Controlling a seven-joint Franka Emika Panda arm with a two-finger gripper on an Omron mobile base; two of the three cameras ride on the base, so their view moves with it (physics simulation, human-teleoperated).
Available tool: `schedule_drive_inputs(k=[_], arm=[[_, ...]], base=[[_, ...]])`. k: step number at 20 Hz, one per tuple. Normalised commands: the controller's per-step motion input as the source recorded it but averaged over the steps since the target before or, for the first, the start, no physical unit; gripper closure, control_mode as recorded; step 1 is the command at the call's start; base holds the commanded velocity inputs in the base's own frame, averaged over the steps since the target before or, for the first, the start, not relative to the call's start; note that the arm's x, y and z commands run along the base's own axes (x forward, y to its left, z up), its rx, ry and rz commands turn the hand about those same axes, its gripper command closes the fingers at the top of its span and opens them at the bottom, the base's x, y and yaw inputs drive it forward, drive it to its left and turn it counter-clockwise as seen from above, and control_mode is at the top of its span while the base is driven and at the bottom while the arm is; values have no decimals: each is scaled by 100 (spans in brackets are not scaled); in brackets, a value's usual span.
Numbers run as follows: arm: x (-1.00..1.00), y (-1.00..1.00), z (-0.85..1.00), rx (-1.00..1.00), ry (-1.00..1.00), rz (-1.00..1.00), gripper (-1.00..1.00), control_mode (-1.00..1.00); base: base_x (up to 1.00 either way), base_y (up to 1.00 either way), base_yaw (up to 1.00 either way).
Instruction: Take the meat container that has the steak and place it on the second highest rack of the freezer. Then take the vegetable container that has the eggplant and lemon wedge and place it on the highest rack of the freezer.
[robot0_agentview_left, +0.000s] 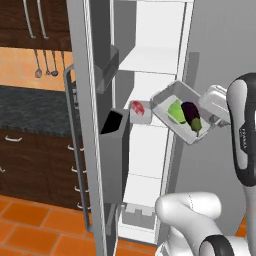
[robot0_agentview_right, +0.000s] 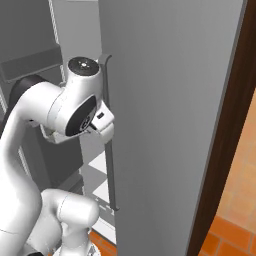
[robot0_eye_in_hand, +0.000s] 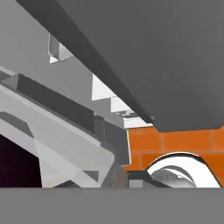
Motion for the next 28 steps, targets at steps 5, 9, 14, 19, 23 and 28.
schedule_drive_inputs(k=[5, 9, 14, 19, 23, 28], arm=[[32, 34, 46, 13, 3, -44, 100, -100], [0, 0, 26, 16, 2, -13, 100, -100], [40, 24, 0, -2, 7, 3, 100, -100], [32, 41, 35, -3, 0, -1, 100, -100], [0, 3, 38, 18, -4, -20, 100, -100], [17, -7, 17, 30, 1, -23, 100, -100]], base=[[0, 0, 0], [0, 0, 0], [0, 0, 0], [0, 0, 0], [0, 0, 0], [0, 0, 0]])
